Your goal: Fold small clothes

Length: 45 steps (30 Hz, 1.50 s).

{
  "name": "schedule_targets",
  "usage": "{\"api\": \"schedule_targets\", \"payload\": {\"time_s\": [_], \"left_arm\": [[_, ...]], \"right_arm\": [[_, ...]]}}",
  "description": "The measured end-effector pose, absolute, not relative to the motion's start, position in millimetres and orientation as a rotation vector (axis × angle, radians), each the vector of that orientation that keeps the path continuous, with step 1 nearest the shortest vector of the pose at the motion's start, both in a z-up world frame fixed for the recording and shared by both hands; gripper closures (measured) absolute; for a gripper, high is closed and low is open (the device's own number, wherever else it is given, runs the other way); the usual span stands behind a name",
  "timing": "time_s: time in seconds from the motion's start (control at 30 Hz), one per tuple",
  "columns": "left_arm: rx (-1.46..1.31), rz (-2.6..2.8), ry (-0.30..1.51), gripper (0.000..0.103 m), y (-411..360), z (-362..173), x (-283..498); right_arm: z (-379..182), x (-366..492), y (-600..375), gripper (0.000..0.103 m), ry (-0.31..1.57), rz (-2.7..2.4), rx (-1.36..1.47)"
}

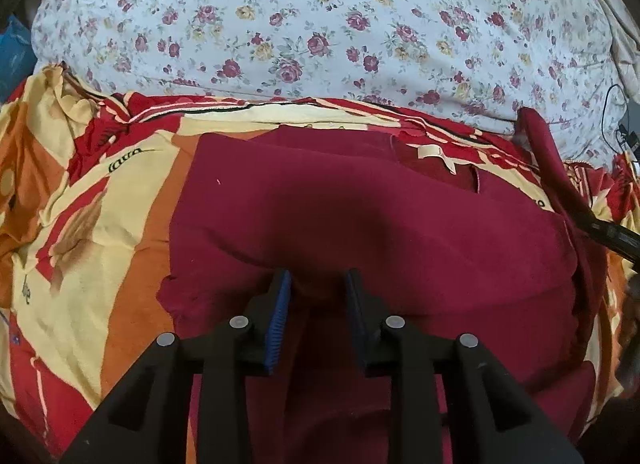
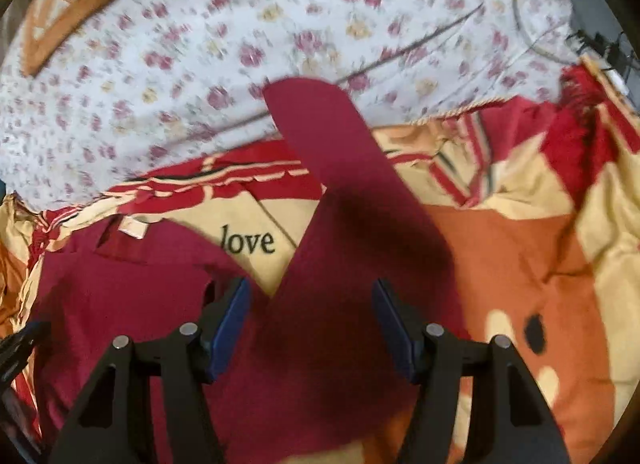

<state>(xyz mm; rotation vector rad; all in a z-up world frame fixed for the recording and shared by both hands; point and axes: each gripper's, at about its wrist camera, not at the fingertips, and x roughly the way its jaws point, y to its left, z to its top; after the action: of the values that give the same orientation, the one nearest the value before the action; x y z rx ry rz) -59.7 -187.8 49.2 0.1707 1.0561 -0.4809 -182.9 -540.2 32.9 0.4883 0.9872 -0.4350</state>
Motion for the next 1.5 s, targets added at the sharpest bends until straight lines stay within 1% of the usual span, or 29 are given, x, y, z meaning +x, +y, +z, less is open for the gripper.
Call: {"api": "schedule_targets", "payload": {"time_s": [0.13,0.23,0.3,0.37,0.4,0.47,0.57,0.63,0.8,0.97,1.2,1.27,1.33,1.4,1.43,1.47,1.5], "left_arm": [[0.172,-0.484,1.063,0.085,-190,48,-57],[0.166,-0.488,1.063,0.085,-190,48,-58],[0.163,-0.491,1.067,0.084,-189,47,-56],[0.160,-0.492,1.069,0.084,-188,47,-56],[0.157,-0.492,1.069,0.084,-188,47,-55],[0.155,-0.490,1.068,0.084,-188,47,-55],[0.165,-0.483,1.062,0.084,-189,46,-56],[0.172,-0.480,1.061,0.084,-190,46,-57],[0.166,-0.480,1.064,0.084,-188,47,-56],[0.170,-0.478,1.063,0.084,-187,48,-58],[0.122,-0.493,1.064,0.084,-178,56,-60],[0.086,-0.505,1.065,0.084,-175,60,-61],[0.024,-0.531,1.069,0.084,-171,65,-60],[-0.019,-0.563,1.086,0.084,-174,67,-59],[-0.028,-0.575,1.097,0.084,-176,67,-58],[-0.037,-0.587,1.108,0.084,-179,67,-58],[-0.047,-0.598,1.117,0.084,-183,67,-58]], "right_arm": [[14,-154,-555,0.037,1.029,-0.538,0.452],[-4,-137,-570,0.037,1.061,-0.563,0.480],[-6,-132,-573,0.040,1.049,-0.573,0.473],[-5,-131,-577,0.062,1.041,-0.584,0.471],[-5,-131,-578,0.066,1.036,-0.576,0.479],[-5,-136,-581,0.078,1.024,-0.554,0.505],[-2,-146,-583,0.092,0.999,-0.519,0.539],[3,-154,-583,0.094,0.965,-0.487,0.580],[23,-172,-577,0.094,0.896,-0.386,0.632],[58,-186,-559,0.094,0.834,-0.266,0.620],[104,-204,-500,0.094,0.761,-0.008,0.569],[110,-215,-473,0.094,0.762,0.085,0.531],[104,-226,-450,0.094,0.798,0.143,0.492],[83,-229,-427,0.093,0.896,0.192,0.450],[71,-230,-418,0.084,0.951,0.192,0.426],[61,-232,-411,0.071,0.999,0.184,0.403],[55,-234,-407,0.067,1.025,0.176,0.390]]}}
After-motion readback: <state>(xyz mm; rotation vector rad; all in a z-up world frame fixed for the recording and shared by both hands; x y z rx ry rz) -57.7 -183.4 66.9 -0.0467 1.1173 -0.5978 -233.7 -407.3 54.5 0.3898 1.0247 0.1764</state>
